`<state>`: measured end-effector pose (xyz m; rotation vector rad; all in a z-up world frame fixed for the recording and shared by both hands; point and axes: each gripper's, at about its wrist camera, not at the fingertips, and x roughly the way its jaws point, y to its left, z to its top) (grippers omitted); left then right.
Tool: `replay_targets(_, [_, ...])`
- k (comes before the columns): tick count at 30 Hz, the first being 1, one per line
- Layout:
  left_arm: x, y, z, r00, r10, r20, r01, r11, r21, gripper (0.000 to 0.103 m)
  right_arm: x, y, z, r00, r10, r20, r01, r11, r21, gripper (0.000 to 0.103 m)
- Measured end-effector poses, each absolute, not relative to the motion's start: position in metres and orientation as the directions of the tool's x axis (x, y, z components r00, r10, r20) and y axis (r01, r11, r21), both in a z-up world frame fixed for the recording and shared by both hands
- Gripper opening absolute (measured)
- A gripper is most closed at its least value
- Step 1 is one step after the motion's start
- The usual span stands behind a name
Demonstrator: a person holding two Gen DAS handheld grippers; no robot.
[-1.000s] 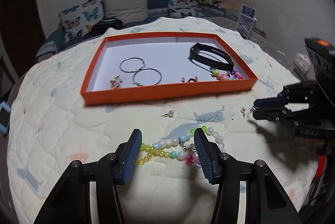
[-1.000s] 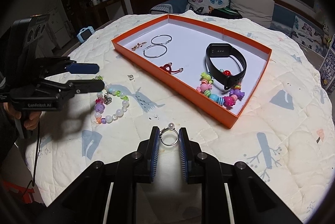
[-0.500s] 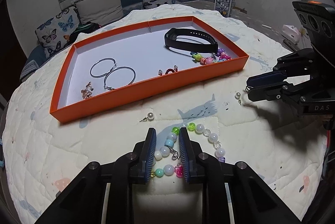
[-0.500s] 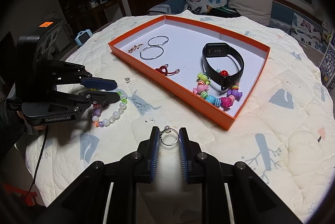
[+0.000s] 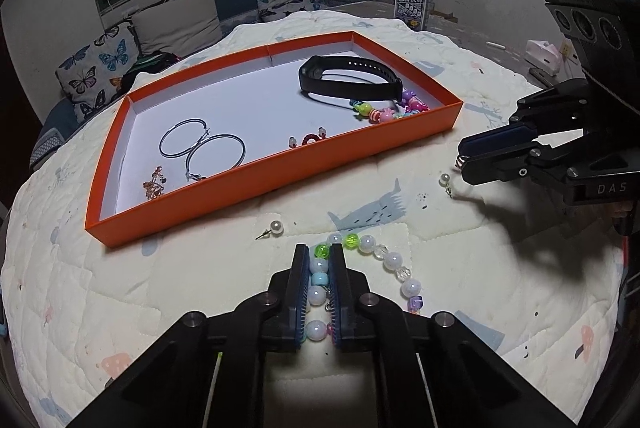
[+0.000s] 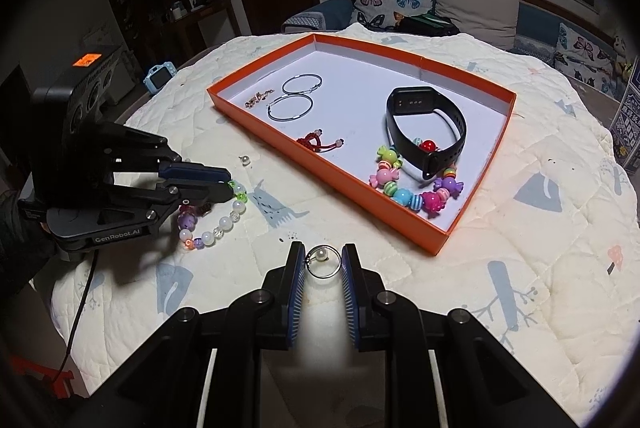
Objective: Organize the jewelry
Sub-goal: 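Close the left tool on the pastel bead bracelet, then carry the bead bracelet and pearl ring into the orange tray and open both tools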
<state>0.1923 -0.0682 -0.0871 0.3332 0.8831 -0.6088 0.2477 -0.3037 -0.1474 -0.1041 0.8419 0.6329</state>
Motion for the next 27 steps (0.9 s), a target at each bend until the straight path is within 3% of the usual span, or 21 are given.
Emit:
replay_targets(7, [0.193,-0.054,-0.072,0.527,-0.365,-0.768,0.554,0.832,-0.015,0.009,0.244,-0.304,-0.139,0.507,0.485,-0.712,-0.563,0.812,0.153,0.021])
replay_targets(17, [0.191,-0.03,0.002,0.621,-0.421,-0.661,0.504,0.861,-0.074,0.009,0.246,-0.304,-0.108,0.553,0.502,-0.665,-0.569,0.811,0.139,0.021])
replay_targets(27, [0.214,-0.035,0.072,0.695,-0.427,-0.579,0.511,0.859,-0.02,0.009,0.27,-0.3,-0.087,0.584,0.514,-0.628,-0.57,0.811,0.133,0.021])
